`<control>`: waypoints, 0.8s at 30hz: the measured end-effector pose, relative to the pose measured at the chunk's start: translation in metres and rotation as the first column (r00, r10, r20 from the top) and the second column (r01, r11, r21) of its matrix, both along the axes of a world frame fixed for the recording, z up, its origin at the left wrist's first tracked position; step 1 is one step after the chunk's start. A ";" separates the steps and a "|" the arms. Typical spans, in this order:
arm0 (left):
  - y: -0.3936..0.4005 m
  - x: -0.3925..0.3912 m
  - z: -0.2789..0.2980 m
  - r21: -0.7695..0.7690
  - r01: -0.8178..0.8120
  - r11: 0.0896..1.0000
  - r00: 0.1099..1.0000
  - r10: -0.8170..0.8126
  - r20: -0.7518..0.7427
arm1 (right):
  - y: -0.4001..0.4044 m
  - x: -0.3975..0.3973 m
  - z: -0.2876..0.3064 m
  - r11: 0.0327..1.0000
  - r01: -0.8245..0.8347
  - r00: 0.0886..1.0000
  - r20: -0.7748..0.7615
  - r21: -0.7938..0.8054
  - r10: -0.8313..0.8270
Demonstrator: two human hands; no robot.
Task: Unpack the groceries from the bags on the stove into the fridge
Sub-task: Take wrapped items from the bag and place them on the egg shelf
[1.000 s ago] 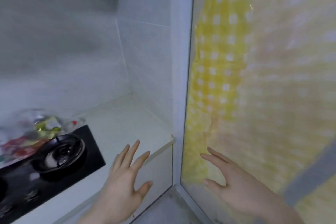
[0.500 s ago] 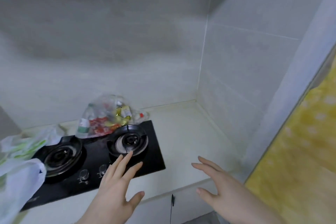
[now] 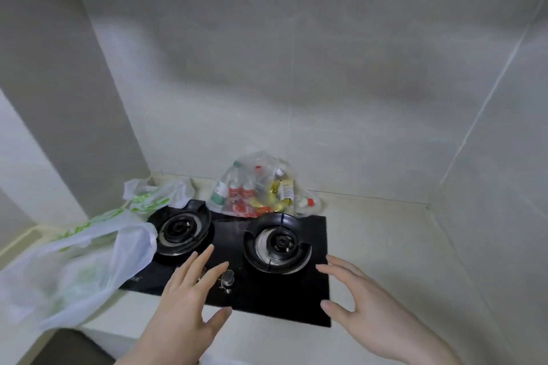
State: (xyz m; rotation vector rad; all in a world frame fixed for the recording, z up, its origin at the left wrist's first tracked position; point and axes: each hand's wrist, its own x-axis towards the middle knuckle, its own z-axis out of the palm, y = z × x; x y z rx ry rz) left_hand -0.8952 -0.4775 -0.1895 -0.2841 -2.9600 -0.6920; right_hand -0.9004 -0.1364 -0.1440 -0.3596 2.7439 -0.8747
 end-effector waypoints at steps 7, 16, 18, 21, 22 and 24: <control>0.015 -0.018 0.004 0.022 -0.126 0.992 0.992 0.125 0.022 | -0.004 -0.085 -0.007 0.988 -0.152 0.988 0.018 0.001 0.152; -0.006 -0.066 0.003 -0.009 -0.169 0.986 0.985 0.169 0.045 | -0.032 -0.163 -0.031 0.980 -0.198 0.980 0.032 -0.017 0.198; -0.011 -0.084 0.006 -0.002 -0.141 0.990 0.989 0.141 0.053 | -0.034 -0.180 -0.039 0.984 -0.176 0.983 0.046 -0.017 0.177; -0.023 -0.113 0.008 -0.022 -0.102 0.995 0.991 0.103 0.082 | -0.040 -0.206 -0.049 0.991 -0.135 0.988 0.074 -0.005 0.135; -0.027 -0.124 0.009 -0.034 -0.091 0.995 0.992 0.093 0.081 | -0.043 -0.217 -0.052 0.993 -0.121 0.989 0.084 -0.005 0.122; -0.036 -0.145 0.009 -0.056 -0.071 0.996 0.995 0.075 0.072 | -0.049 -0.238 -0.057 0.997 -0.072 0.991 0.109 -0.024 0.075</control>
